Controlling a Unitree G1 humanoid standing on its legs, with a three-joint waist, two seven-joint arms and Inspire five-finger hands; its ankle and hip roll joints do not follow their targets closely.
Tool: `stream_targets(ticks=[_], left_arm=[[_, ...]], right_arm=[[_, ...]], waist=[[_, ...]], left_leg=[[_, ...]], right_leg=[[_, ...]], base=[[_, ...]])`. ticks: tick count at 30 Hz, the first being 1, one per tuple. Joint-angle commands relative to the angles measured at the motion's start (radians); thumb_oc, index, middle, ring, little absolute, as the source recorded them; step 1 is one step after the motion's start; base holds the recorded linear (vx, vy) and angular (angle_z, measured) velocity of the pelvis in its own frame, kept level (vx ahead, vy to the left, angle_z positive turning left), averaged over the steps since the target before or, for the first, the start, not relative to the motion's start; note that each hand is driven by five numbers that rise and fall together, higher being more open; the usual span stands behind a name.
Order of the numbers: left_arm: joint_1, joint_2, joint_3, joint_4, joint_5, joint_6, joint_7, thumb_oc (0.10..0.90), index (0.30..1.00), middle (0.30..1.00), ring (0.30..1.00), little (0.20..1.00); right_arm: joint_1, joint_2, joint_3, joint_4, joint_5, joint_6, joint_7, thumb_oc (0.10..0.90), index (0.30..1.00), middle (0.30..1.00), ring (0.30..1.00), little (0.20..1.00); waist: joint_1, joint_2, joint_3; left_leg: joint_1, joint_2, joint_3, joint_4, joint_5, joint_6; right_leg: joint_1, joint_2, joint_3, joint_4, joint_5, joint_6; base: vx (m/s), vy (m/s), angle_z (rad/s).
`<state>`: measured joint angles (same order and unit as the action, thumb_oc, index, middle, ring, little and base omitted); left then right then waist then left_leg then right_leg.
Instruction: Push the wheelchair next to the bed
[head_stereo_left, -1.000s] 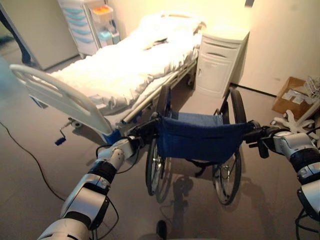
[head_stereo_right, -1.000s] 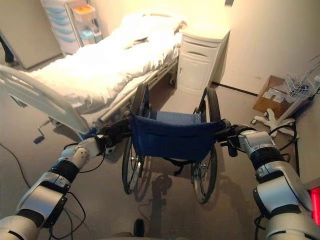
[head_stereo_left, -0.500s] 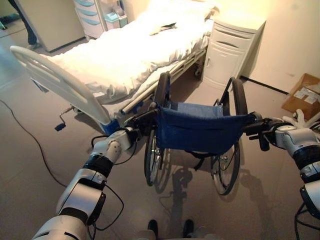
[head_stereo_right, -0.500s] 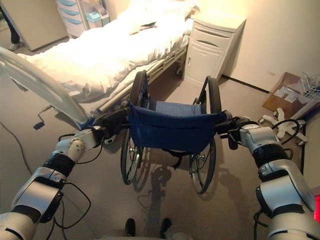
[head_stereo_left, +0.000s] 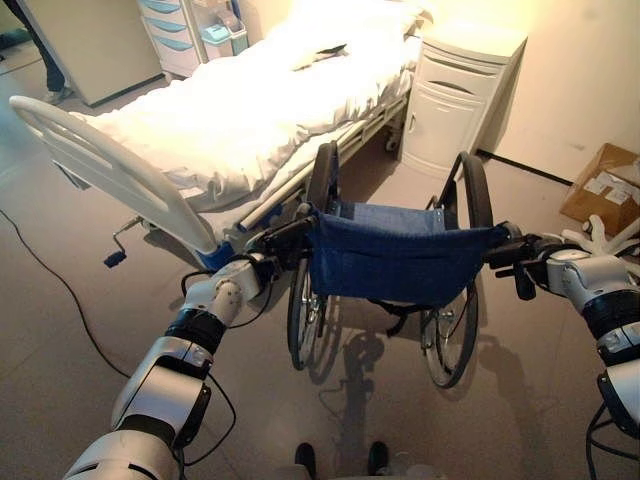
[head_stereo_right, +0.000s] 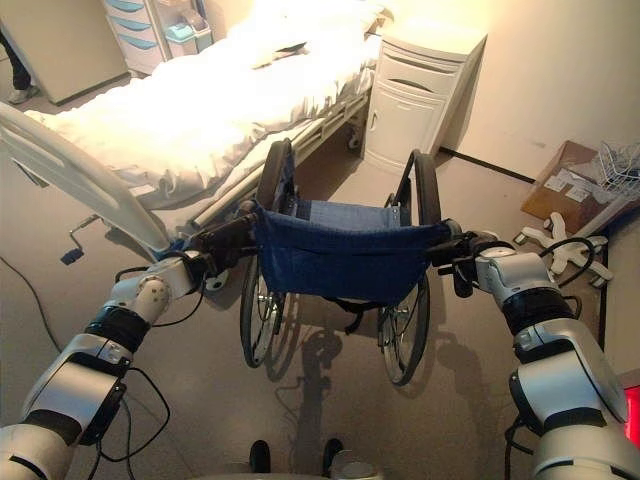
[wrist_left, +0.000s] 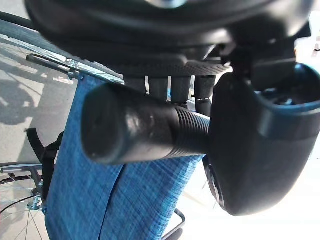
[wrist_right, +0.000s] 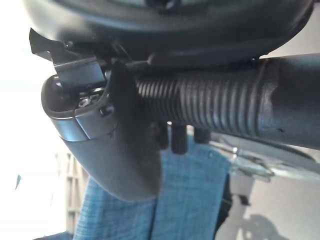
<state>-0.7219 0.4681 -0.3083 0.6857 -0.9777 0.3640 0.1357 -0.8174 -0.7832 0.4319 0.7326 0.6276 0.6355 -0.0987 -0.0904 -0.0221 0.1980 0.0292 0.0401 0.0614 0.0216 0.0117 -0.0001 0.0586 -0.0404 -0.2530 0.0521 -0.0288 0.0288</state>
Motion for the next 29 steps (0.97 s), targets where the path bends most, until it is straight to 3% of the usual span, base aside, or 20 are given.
stream_targets(ticks=[1, 8, 21, 22, 23, 24, 29], left_arm=[[-0.055, 0.019, -0.039, 0.026, 0.010, -0.018, -0.039, 0.400, 0.300, 0.300, 0.300, 0.300], [-0.059, 0.013, -0.059, 0.029, 0.034, -0.005, -0.066, 0.400, 0.300, 0.300, 0.300, 0.300], [-0.049, -0.004, -0.064, 0.036, 0.028, -0.009, -0.040, 0.400, 0.300, 0.300, 0.300, 0.300], [-0.046, -0.006, -0.063, 0.039, 0.006, -0.003, -0.018, 0.703, 0.754, 0.754, 0.754, 0.754], [-0.045, -0.005, -0.062, 0.039, 0.001, 0.001, -0.013, 0.800, 0.900, 0.900, 0.900, 0.900], [-0.044, -0.012, -0.059, 0.042, -0.009, 0.015, 0.005, 0.800, 0.900, 0.900, 0.900, 0.900], [-0.050, -0.015, -0.061, 0.034, -0.011, 0.001, 0.025, 0.800, 0.900, 0.900, 0.900, 0.900]], right_arm=[[0.013, 0.284, -0.040, -0.073, 0.209, -0.154, -0.012, 0.400, 0.300, 0.300, 0.300, 0.300], [0.043, 0.311, -0.080, -0.088, 0.284, -0.206, -0.127, 0.400, 0.300, 0.300, 0.300, 0.300], [0.079, 0.327, -0.077, -0.116, 0.277, -0.200, -0.136, 0.400, 0.300, 0.300, 0.300, 0.300], [0.081, 0.322, -0.073, -0.115, 0.266, -0.189, -0.111, 0.400, 0.300, 0.300, 0.300, 0.300], [0.082, 0.320, -0.072, -0.116, 0.265, -0.187, -0.110, 0.400, 0.300, 0.300, 0.300, 0.300], [0.079, 0.318, -0.070, -0.113, 0.251, -0.178, -0.099, 0.800, 0.900, 0.900, 0.900, 0.900], [0.070, 0.308, -0.067, -0.114, 0.234, -0.176, -0.105, 0.800, 0.900, 0.900, 0.900, 0.900]], waist=[[0.082, -0.013, 0.010], [0.069, -0.009, 0.007], [0.049, -0.007, -0.008], [0.049, -0.008, -0.011], [0.049, -0.008, -0.011], [0.048, -0.009, -0.013], [0.048, -0.011, -0.018]], left_leg=[[0.092, -0.093, 0.054, -0.033, -0.032, 0.021], [0.100, -0.093, 0.066, -0.025, -0.040, 0.028], [0.116, -0.091, 0.086, -0.014, -0.049, 0.034], [0.117, -0.090, 0.088, -0.014, -0.049, 0.034], [0.117, -0.090, 0.088, -0.014, -0.049, 0.034], [0.119, -0.089, 0.089, -0.015, -0.049, 0.034], [0.128, -0.086, 0.090, -0.025, -0.046, 0.030]], right_leg=[[-0.064, -0.085, 0.092, -0.017, 0.149, 0.112], [-0.072, -0.091, 0.104, -0.008, 0.156, 0.120], [-0.069, -0.090, 0.126, 0.004, 0.154, 0.121], [-0.066, -0.090, 0.126, 0.003, 0.153, 0.120], [-0.065, -0.090, 0.126, 0.003, 0.153, 0.120], [-0.063, -0.089, 0.126, 0.003, 0.151, 0.119], [-0.053, -0.088, 0.120, -0.003, 0.151, 0.119]], base=[[0.00, 0.000, 0.00], [0.00, 0.000, 0.00], [0.01, 0.006, -0.03], [0.00, 0.000, 0.00], [-0.01, -0.005, 0.05], [-0.01, -0.004, 0.09], [-0.01, -0.011, 0.09]])
